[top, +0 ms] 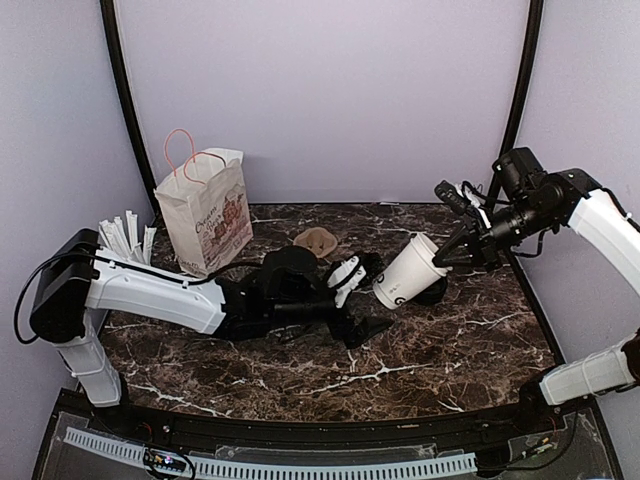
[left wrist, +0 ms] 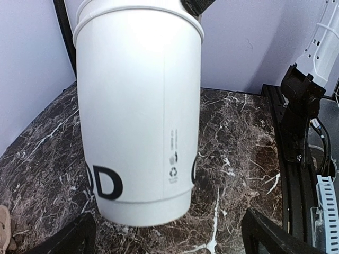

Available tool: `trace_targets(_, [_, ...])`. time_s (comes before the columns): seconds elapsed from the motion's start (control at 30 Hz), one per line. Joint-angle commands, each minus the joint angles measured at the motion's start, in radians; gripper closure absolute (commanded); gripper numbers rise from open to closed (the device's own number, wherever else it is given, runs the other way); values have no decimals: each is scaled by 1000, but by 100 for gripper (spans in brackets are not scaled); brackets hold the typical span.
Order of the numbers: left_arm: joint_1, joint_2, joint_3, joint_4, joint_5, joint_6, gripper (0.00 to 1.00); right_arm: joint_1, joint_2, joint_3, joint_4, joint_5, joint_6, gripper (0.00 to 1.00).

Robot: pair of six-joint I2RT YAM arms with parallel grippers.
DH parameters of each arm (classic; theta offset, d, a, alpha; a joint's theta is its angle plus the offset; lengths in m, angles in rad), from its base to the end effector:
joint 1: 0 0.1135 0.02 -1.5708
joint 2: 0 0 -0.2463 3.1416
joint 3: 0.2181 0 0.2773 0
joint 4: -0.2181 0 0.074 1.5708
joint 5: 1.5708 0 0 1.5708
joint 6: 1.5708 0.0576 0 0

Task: Pack the takeout coffee

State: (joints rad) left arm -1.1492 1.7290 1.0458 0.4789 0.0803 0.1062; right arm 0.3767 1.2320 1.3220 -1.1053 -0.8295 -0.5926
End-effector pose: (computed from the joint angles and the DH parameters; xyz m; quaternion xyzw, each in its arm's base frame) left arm 0.1739 -0.3991 0.2057 0.4756 0.6123 -0.3413 0.5314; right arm 0.2279 0.1359 0.3340 -0.5078 0.7273 0.3582 0.2912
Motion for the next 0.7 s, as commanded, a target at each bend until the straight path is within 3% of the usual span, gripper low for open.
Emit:
trace_targets(0.0, [0,43,79,55,27,-12,1,-4,-23,6,-12,-40,-8,100])
trace_targets(0.53, [5,127,174,-40,-18,-60,4,-5,-46,3,-25,-27,-21,100])
trace_targets(0.67, [26,126,168,-66,-12,-100,9,-4,-45,1,-20,-26,-21,100])
